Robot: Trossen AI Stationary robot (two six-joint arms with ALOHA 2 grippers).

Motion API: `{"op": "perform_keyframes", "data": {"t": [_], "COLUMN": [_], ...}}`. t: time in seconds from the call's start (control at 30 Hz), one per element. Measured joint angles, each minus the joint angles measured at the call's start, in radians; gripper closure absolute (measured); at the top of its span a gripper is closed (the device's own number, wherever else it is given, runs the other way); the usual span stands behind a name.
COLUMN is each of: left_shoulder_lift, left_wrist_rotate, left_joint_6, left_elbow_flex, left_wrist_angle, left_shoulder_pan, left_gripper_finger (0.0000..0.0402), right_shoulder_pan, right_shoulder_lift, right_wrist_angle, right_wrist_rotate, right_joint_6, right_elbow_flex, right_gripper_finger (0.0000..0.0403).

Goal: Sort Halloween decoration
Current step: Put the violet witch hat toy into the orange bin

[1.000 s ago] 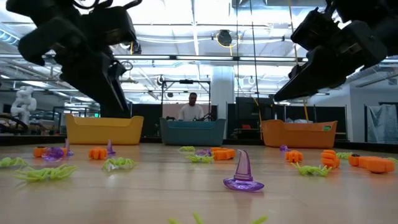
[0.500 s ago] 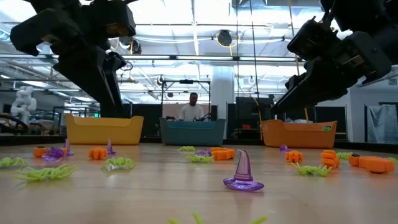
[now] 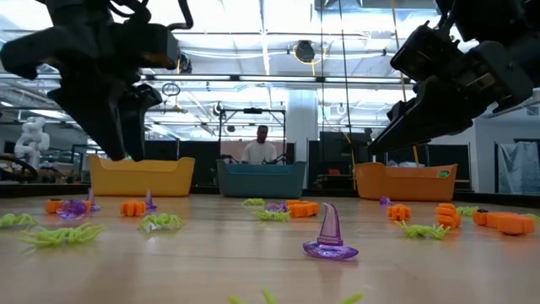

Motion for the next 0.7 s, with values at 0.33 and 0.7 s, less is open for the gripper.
{"op": "perform_keyframes", "data": {"t": [0.33,0.7], "left_shoulder_lift": [0.0,0.0], "left_wrist_rotate": [-0.059,-0.065], "left_joint_6": [0.152,0.172], "left_elbow_flex": [0.0,-0.074], "left_wrist_angle": [0.035,0.164], "left_shoulder_pan": [0.001,0.001], "left_gripper_finger": [0.0199,0.0212], "right_shoulder_pan": [0.0,0.0], "right_shoulder_lift": [0.0,0.0], "right_wrist_angle": [0.0,0.0], "right_wrist_rotate": [0.0,-0.001], "right_joint_6": [0.0,0.0], "right_elbow_flex": [0.0,0.001], "right_gripper_finger": [0.0268,0.0268]}}
